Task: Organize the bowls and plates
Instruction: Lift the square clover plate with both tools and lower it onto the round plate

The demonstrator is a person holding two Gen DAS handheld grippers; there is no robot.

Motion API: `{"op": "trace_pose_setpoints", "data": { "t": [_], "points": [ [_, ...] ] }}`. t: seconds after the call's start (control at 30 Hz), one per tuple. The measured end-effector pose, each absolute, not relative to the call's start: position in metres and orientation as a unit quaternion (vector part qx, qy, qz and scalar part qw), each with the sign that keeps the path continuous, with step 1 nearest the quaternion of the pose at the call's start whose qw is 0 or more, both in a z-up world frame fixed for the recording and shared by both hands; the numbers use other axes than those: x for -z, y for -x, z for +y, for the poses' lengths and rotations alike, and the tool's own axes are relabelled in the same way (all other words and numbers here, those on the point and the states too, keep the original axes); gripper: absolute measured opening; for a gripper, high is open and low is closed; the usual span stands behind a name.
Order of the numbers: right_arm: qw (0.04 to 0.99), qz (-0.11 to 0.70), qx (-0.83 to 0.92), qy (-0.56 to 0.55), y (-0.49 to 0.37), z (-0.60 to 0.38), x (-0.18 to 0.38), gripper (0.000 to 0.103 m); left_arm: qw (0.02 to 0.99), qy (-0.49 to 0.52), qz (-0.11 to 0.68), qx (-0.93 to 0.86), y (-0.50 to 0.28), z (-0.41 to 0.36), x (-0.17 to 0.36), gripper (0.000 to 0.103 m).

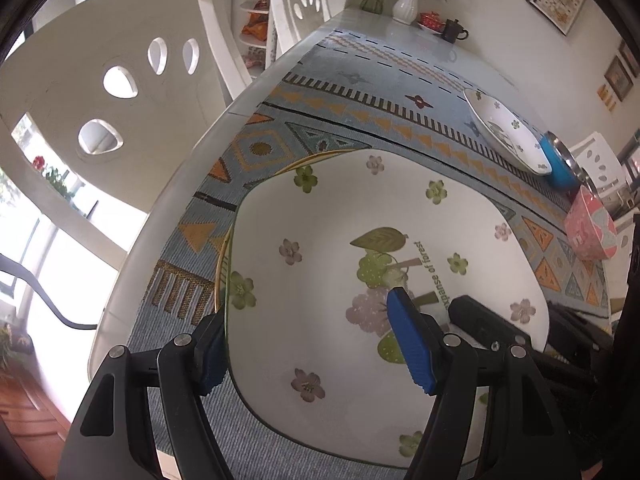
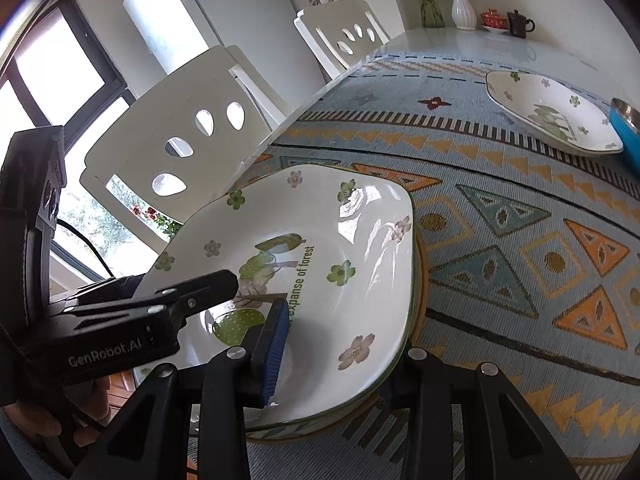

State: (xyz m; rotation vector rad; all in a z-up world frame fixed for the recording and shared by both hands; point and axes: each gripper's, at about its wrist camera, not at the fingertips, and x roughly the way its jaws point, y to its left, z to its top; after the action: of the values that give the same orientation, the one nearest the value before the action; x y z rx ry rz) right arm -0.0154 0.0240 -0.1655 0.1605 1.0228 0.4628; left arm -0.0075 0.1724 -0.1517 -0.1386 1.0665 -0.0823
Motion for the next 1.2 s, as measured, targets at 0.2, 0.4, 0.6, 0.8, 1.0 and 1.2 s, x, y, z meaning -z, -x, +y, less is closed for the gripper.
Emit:
{"op": "trace_pose_setpoints", "data": {
  "t": [0.2,0.4,0.6,0.8,1.0,1.2],
  "points": [
    [0.853,0.47,-0.219,-0.062,0.017,0.027,0.166,0.037,0.859,0.052,0.507,0.045,0.009,0.172,0.152,0.068],
    [0.855,0.467,-0.219,-0.061,0.018,0.026,0.166,0.037,0.855,0.051,0.514,0.051,0.007,0.173,0.151,0.068],
    [0.855,0.467,-0.217,-0.064,0.018,0.025,0.166,0.037,0.846,0.019,0.53,0.058,0.003,0.168,0.149,0.068],
    [0.854,0.467,-0.22,-0.067,0.018,0.026,0.168,0.038,0.836,0.022,0.545,0.06,0.005,0.172,0.146,0.067],
    [0.851,0.474,-0.219,-0.054,0.019,0.031,0.169,0.035,0.844,-0.01,0.535,0.03,0.01,0.174,0.132,0.065],
    [0.851,0.474,-0.227,-0.017,0.028,0.045,0.174,0.037,0.847,-0.008,0.53,0.034,0.014,0.173,0.129,0.066]
  ]
}}
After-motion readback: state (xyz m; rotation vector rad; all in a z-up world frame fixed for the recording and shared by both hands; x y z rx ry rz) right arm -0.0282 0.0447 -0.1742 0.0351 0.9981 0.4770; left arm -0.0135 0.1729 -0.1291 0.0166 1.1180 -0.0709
